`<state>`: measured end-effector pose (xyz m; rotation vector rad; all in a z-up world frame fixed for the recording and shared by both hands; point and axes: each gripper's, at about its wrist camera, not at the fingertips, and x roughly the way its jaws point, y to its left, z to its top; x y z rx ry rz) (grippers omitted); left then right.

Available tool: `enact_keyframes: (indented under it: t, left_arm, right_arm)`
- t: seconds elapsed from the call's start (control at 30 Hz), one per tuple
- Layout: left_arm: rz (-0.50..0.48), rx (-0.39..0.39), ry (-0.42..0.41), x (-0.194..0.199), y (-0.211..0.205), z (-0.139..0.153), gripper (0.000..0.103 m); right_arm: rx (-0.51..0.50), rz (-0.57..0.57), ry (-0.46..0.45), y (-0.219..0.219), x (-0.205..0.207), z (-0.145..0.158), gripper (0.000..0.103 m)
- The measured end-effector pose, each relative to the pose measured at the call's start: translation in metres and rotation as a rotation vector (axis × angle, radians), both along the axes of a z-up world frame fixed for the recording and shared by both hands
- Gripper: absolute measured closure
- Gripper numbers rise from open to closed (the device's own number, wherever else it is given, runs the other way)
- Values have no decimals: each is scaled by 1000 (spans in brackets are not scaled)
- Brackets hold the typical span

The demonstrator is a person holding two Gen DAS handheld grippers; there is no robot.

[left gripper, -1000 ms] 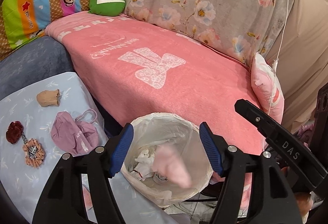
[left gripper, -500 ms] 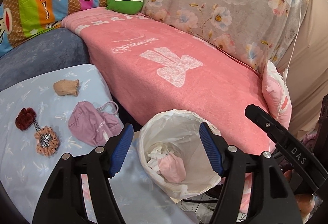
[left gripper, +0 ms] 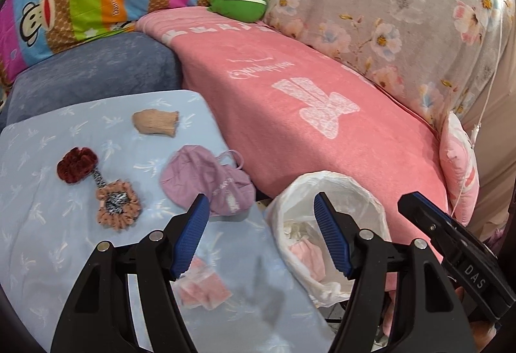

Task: Collect trash
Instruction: 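Grasp the brown scrunchie with the left gripper while the right gripper grasps the pink cloth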

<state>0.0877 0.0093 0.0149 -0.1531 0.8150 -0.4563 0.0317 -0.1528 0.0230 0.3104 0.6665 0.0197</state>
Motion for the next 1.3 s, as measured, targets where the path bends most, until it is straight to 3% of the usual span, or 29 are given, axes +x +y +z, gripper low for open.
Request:
enact_keyframes:
  t: [0.4, 1.0, 1.3]
  left_arm:
    - [116, 27, 39, 5, 49, -20, 39]
    - [263, 66, 179, 26, 129, -83, 39]
    - [272, 44, 217, 49, 145, -101, 44]
  right_arm:
    - [-5, 108, 75, 56, 12, -29, 67]
    - [-28, 222, 282, 138, 37, -120, 64]
    - [-65, 242, 353, 162, 52, -154, 48]
